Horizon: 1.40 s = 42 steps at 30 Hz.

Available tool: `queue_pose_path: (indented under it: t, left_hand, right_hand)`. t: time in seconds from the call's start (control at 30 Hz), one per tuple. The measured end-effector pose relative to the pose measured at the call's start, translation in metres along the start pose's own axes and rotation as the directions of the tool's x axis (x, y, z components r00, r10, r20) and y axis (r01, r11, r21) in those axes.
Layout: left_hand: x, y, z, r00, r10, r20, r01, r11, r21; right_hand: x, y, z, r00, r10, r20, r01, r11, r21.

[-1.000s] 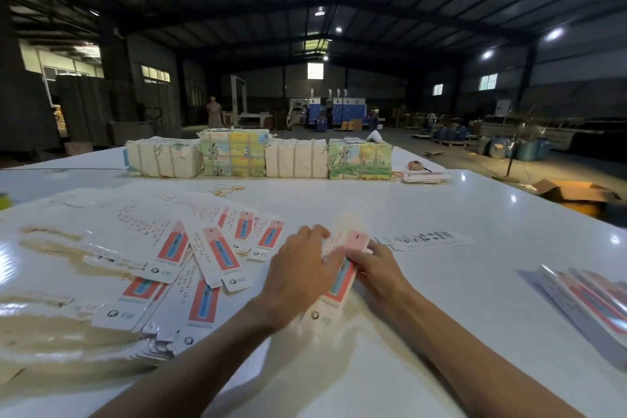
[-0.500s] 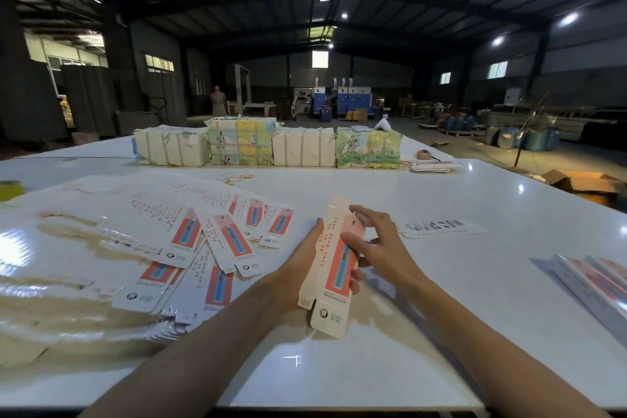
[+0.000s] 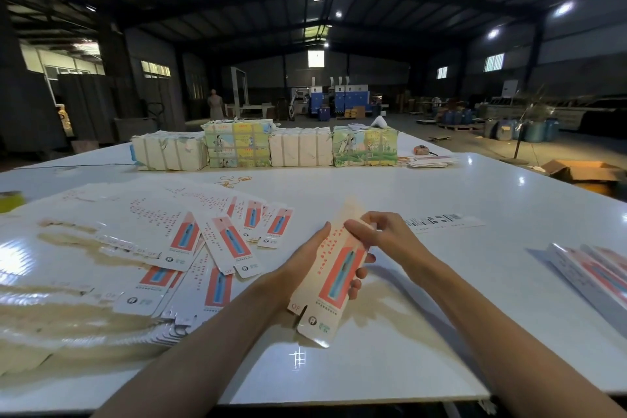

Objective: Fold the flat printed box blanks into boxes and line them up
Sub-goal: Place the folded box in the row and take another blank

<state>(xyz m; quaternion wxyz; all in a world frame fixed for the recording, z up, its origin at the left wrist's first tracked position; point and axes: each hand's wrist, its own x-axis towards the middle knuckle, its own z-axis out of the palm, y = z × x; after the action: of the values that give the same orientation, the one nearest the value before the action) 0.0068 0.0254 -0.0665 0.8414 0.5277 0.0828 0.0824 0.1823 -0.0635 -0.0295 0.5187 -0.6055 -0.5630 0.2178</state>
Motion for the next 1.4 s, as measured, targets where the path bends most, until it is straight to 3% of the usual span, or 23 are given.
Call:
queue_pose_path:
  t: [0.13,0.5,0.67,0.73,0.8,0.93,1.03,1.2,1.33,1.4]
  left_hand:
    - [0.003,0.000,0.000,1.000,-0.003,0.000,0.003,0.999,0.037]
    - [0.004,-0.003,0.014,0.995,0.068,-0.078,-0.065,0.997,0.038]
    - [0.012,-0.007,0.004,0.992,0.083,-0.093,-0.098,0.981,-0.169]
    - [0.013,-0.005,0.002,0.983,0.089,-0.158,-0.134,0.945,-0.299]
    - [0.009,-0.004,0.001,0.967,0.101,-0.232,-0.175,0.929,-0.325]
    - [-0.001,-0.006,0.010,0.902,0.214,-0.375,-0.273,0.955,-0.112]
    - [-0.003,-0.005,0.025,0.837,0.257,-0.482,-0.224,0.966,0.127]
    - [-0.012,-0.005,0.033,0.648,0.552,-0.526,-0.196,0.787,0.585]
    - [-0.008,-0.001,0.037,0.676,0.635,-0.374,-0.137,0.607,0.783]
    - [-0.006,-0.004,0.032,0.713,0.612,-0.342,-0.093,0.567,0.819]
  right_hand:
    - [-0.002,-0.001,-0.008,0.995,-0.030,0.093,0.011,0.979,0.203]
    - [-0.006,-0.008,-0.001,0.993,-0.043,0.111,-0.026,0.831,0.555]
    - [-0.010,-0.006,0.014,0.997,-0.046,0.056,0.009,0.844,0.537]
    - [-0.013,-0.008,0.023,0.999,-0.015,0.047,-0.011,0.864,0.504]
    - [-0.016,-0.008,0.029,0.999,0.005,0.045,-0.024,0.897,0.442]
    - [-0.020,-0.009,0.026,1.000,-0.007,0.002,0.005,0.886,0.464]
    - [-0.020,-0.009,0.020,1.000,0.007,-0.014,0.000,0.874,0.487]
    - [-0.018,-0.008,0.019,0.997,-0.015,-0.072,0.043,0.915,0.401]
    - [-0.015,-0.004,0.018,1.000,-0.018,-0.018,0.024,0.919,0.393]
    - [-0.015,-0.001,0.017,1.000,-0.024,0.012,0.018,0.919,0.393]
